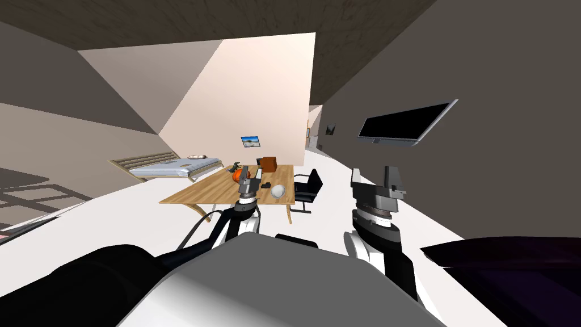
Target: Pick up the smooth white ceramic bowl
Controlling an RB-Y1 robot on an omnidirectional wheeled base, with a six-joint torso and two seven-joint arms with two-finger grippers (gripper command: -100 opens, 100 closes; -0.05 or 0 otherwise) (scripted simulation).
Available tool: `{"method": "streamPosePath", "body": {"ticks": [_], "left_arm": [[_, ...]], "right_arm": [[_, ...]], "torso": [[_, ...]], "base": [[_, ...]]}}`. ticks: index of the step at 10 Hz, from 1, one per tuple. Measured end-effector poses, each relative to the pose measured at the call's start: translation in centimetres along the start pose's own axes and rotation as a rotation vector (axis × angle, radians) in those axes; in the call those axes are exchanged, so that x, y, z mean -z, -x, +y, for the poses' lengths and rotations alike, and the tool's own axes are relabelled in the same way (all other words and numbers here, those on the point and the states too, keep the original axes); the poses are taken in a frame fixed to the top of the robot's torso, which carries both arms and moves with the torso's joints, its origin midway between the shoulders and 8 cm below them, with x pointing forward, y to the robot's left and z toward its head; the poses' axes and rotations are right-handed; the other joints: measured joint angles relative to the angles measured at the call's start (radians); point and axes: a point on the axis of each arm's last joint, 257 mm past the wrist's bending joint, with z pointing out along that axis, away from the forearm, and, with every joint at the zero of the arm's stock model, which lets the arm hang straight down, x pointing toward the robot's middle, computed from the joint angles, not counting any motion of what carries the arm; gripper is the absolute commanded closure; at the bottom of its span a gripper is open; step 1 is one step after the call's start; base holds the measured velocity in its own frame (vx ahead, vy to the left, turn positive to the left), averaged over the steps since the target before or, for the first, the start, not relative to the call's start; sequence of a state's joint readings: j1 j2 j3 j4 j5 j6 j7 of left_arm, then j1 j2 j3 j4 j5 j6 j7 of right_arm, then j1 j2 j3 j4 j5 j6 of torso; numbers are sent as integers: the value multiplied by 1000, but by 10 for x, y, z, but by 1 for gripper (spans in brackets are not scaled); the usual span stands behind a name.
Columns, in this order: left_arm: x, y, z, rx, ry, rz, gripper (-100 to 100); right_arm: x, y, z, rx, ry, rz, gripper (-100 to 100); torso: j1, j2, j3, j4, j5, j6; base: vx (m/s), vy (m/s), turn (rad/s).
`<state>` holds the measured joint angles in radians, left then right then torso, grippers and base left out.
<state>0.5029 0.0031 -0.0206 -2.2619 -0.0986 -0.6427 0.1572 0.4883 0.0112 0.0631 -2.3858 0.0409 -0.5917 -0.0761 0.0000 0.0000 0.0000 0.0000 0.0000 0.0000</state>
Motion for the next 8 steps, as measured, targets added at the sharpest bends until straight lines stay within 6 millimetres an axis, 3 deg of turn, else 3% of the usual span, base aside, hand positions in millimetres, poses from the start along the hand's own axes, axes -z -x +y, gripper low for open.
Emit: {"method": "streamPosePath", "body": {"ticks": [3, 8], "left_arm": [[3, -5, 8, -8, 32, 51, -100], [20, -3, 49, -4, 178, 96, -100]], "right_arm": [[0, 0, 0, 0, 0, 0, 0], [0, 0, 0, 0, 0, 0, 0]], "torso": [[-4, 0, 0, 0, -1, 0], [-11, 0, 0, 0, -2, 0]], "base": [[3, -67, -8], [3, -162, -13]]}}
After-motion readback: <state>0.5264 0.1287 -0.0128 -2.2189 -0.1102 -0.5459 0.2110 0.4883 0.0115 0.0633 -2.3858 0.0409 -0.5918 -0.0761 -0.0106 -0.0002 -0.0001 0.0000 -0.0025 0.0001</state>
